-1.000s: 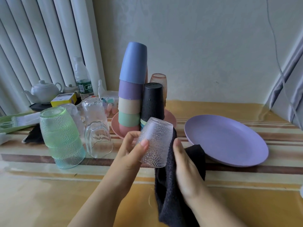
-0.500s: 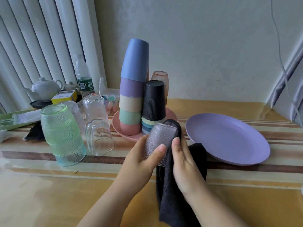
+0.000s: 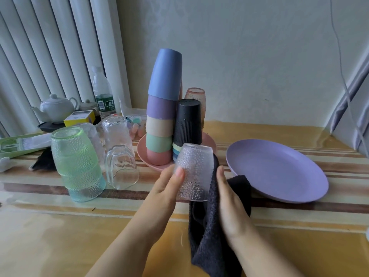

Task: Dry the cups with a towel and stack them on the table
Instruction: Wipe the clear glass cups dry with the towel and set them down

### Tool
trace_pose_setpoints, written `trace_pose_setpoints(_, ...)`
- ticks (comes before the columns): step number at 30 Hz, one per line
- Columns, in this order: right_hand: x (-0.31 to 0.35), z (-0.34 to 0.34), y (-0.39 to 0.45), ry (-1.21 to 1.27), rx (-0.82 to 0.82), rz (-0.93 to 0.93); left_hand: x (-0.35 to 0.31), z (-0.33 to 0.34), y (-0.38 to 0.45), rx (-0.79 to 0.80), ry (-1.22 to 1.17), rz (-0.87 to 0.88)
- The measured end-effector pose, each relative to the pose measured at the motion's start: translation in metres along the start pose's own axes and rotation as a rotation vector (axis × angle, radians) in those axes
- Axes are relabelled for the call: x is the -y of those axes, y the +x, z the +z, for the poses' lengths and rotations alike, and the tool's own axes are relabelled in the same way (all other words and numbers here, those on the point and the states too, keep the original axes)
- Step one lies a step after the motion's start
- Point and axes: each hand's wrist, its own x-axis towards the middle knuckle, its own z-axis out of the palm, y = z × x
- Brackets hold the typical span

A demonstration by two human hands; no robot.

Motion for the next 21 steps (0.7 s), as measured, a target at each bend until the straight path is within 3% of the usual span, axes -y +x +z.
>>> trace_pose_setpoints(4, 0.007, -0.004, -0.002, -0.086, -0.084, -0.097, 0.003, -0.002, 0.006, -0.246, 0.081, 0.131)
trace_pose_setpoints(7, 0.004, 0.002, 0.001, -0.181, -0.049, -0.188, 0.002, -0.001, 0.004, -0.268, 0.192, 0.182)
trace_pose_setpoints(13, -0.012, 0.011, 0.007, -0.24, -0.013, -0.262, 0.006, 0.002, 0.002, -0.162, 0.293, 0.149)
trace_pose_setpoints(21, 0.008, -0.01, 0.004, -0.008, -0.184, -0.146, 0.001, 0.008, -0.004, 0.144, 0.162, 0.026)
